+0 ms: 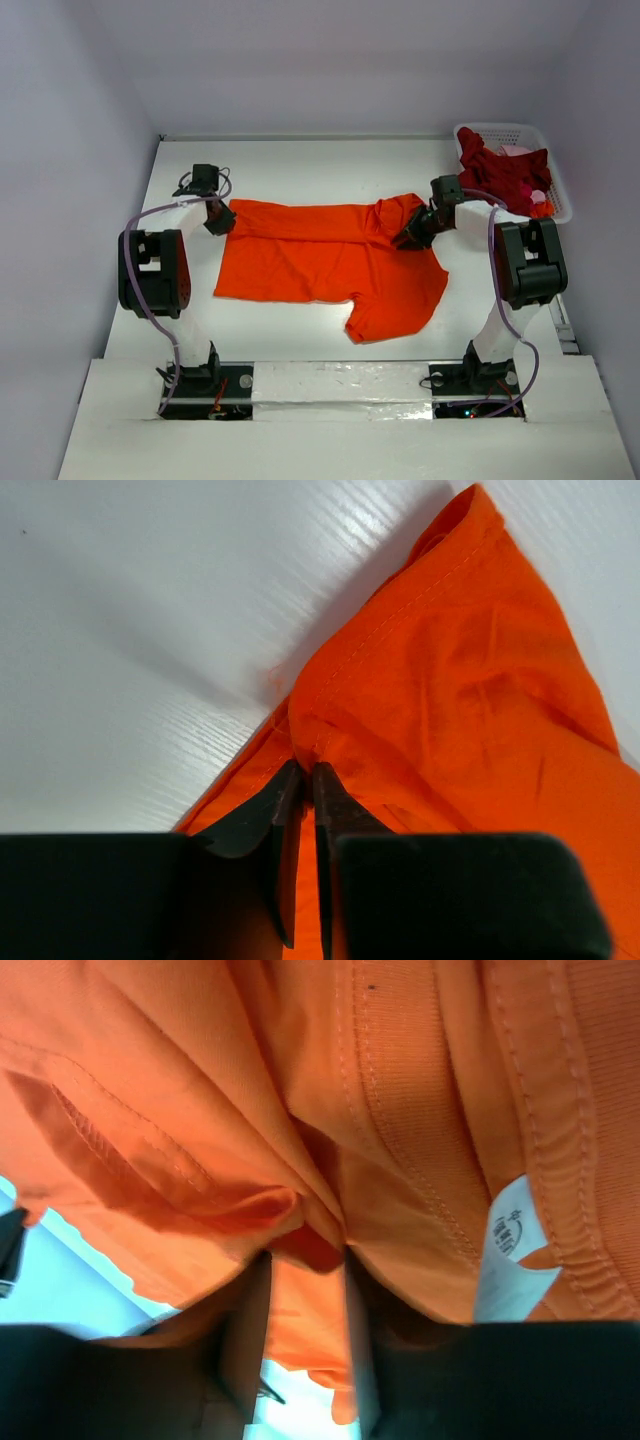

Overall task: Fold and stack the t-shirts
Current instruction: Fold the flattened tshirt in 1/3 of the way

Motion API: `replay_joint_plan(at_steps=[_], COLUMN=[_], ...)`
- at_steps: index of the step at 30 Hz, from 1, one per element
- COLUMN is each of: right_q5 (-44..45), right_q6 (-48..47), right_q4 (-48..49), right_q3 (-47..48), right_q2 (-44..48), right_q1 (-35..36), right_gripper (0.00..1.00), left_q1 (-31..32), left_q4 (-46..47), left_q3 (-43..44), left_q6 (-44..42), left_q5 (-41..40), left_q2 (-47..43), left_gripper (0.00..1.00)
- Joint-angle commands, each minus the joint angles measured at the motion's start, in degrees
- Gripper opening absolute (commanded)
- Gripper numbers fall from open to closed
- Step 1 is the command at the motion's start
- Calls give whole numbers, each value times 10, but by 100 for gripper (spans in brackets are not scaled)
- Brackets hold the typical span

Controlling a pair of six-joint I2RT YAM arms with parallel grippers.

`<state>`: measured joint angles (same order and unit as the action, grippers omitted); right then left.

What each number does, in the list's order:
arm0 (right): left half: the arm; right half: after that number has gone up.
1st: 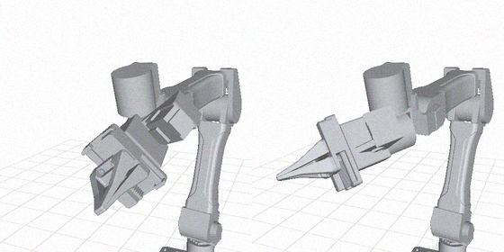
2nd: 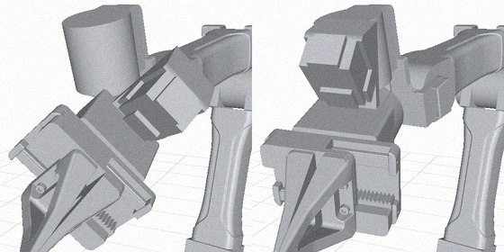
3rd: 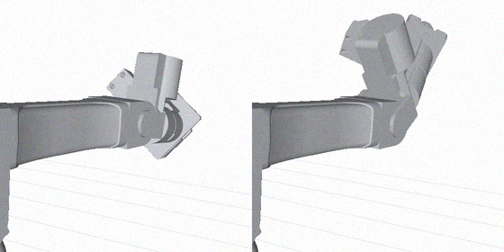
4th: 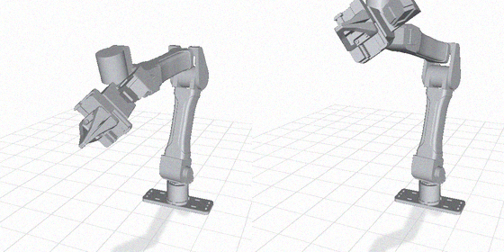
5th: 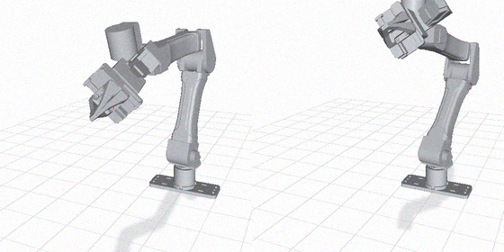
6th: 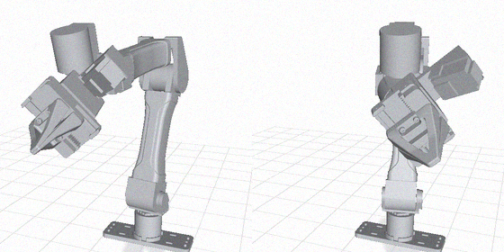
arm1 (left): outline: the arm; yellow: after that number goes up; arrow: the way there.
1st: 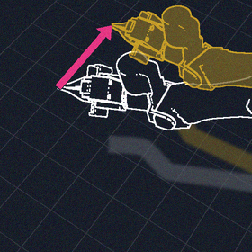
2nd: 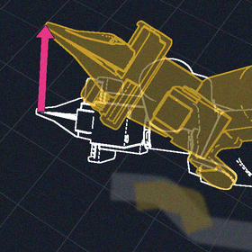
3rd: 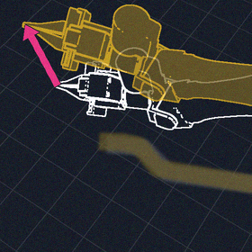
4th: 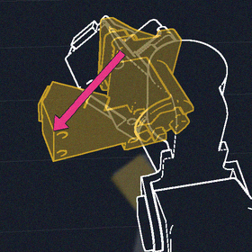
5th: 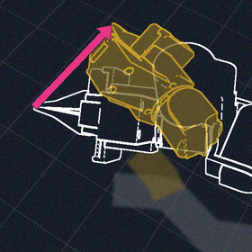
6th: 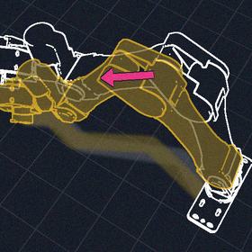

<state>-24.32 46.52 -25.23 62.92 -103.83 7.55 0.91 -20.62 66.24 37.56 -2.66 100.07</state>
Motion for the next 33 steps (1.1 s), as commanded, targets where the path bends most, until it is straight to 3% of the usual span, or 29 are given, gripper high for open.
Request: replay_joint_plan(at_steps=[1, 2, 5, 8, 10, 13, 17, 20, 26, 33], right_q5=[11, 20, 51, 84, 97, 105, 114, 129, 221, 291], right_q6=[1, 5, 7, 8, 5, -13, -76, -117, -180, -196], right_q4=[19, 22, 17, 12, 8, -5, -52, -114, -190, -209], right_q3=[-13, -19, -24, -24, -13, 29, 117, 209, 325, 342], right_q2=[36, 42, 68, 100, 120, 112, 40, -44, -124, -134], right_q1=[2, 2, 2, 2, 2, 2, 7, 15, 54, 129], right_gripper=[44, 56, 74, 75, 71, 69, 60, 52, 48, 46], left_q1=[3, 3, 3, 3, 3, 3, 3, 3, 20, 20], left_q4=[-11, -11, -13, -18, -19, -23, -19, -3, -14, -18], left_q3=[-11, -17, -25, -30, -26, -1, 56, 76, 123, 117], left_q6=[8, 10, 12, 13, 15, 12, 17, 27, 30, 23], left_q5=[-14, -16, -17, -21, -24, -30, -17, -3, 0, -8], left_q2=[-17, -20, -28, -44, -68, -87, -63, -42, -16, -22], left_gripper=[9, 17, 38, 56, 61, 62, 48, 43, 41, 41])
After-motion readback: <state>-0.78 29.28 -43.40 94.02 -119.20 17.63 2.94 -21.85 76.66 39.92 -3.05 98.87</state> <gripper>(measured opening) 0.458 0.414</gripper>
